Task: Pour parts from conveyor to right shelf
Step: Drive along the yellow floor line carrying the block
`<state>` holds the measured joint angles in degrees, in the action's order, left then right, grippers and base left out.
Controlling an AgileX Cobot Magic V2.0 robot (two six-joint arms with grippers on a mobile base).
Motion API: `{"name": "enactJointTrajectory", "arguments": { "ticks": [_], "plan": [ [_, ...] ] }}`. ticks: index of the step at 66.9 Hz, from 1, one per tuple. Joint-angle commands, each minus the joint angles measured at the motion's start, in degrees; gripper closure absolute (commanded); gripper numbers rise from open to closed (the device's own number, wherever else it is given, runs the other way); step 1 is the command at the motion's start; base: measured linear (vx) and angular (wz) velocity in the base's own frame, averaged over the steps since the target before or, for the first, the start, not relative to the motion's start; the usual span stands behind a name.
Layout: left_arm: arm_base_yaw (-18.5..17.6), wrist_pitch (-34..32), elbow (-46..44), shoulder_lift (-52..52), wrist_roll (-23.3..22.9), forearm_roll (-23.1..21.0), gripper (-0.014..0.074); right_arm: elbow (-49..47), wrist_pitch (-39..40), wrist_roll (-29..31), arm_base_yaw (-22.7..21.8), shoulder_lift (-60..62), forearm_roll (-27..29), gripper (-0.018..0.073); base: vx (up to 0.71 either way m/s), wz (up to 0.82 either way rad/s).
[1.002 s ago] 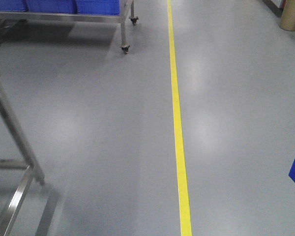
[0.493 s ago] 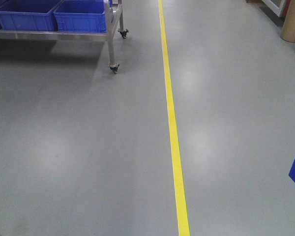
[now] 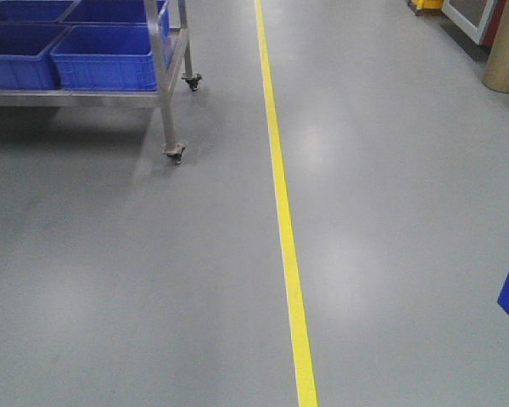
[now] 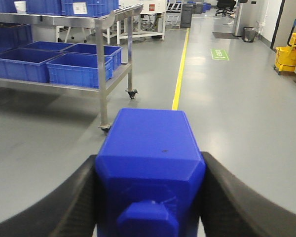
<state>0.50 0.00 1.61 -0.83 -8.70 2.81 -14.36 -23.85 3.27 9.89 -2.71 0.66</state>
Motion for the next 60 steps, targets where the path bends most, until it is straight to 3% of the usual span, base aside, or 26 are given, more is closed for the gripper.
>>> {"name": "enactJointTrajectory", "arguments": {
  "ticks": [1,60],
  "plan": [
    [-0.12,-4.52,1.54,-0.6,-0.39,-0.51,0.0603,-1.63,4.83,0.48,0.03,-0.69,-0.27,0.056,0.72,-0.15],
    [-0.12,-4.52,1.54,-0.6,-0.39,-0.51,0.0603,-1.63,4.83,0.48,0.03,-0.69,-0.27,0.056,0.67,0.02]
  ]
}}
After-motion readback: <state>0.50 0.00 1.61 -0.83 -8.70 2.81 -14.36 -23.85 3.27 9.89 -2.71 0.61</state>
